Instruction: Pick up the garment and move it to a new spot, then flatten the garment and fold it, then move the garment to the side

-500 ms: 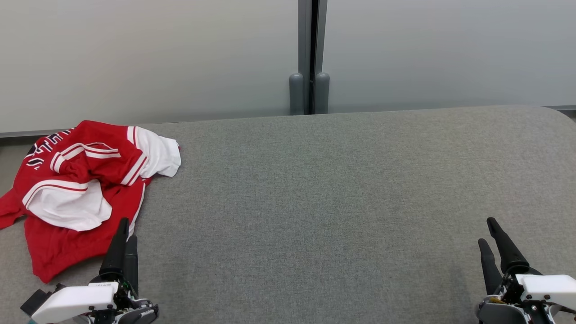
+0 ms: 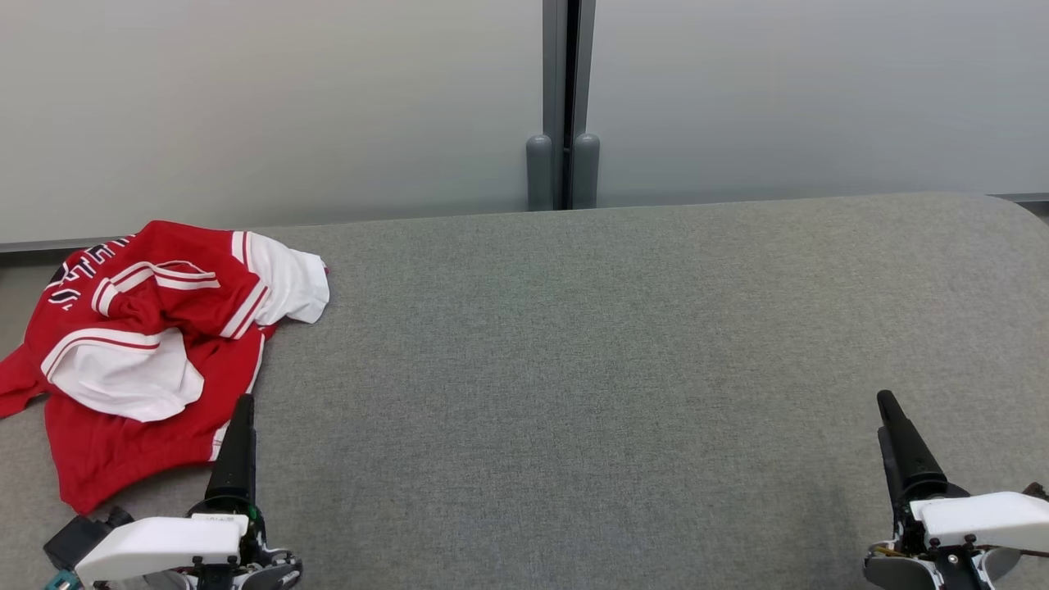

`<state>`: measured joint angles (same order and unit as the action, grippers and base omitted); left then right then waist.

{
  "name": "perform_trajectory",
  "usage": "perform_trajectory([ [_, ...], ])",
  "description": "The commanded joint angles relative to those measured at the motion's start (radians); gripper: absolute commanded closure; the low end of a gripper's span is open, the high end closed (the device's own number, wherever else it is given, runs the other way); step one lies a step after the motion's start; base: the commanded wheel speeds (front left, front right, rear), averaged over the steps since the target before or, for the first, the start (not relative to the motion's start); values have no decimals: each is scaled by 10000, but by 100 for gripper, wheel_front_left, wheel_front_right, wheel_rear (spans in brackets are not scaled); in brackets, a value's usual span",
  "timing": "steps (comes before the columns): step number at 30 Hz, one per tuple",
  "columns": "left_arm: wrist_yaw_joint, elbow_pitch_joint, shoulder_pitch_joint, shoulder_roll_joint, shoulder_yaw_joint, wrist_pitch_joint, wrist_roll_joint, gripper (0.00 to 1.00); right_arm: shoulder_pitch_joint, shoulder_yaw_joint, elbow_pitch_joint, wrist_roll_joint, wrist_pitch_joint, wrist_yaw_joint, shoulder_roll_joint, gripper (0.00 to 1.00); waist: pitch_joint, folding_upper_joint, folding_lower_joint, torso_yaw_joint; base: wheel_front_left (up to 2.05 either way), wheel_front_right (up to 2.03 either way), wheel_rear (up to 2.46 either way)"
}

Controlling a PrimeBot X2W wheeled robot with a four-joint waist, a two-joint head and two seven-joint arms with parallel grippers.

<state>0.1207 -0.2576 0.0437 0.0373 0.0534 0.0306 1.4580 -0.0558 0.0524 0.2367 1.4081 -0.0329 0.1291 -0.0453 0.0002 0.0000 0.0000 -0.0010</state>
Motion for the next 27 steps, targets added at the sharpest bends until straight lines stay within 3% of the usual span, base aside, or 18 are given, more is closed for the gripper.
perform_trajectory([
  [1,-33,254,72,81,-66,-105,-472,0,-107,-72,-309,-625,131,14,-177,0,-1,0,0,3,0,0,0],
  [10,-65,431,-102,92,-394,-475,-2332,0,50,-486,-748,-3098,504,15,-278,0,-33,0,0,2,0,0,0],
  [27,-154,585,-428,175,-594,-1088,-6124,0,140,-1151,-1034,-5873,1119,18,-696,0,-65,0,0,-53,0,0,0],
])
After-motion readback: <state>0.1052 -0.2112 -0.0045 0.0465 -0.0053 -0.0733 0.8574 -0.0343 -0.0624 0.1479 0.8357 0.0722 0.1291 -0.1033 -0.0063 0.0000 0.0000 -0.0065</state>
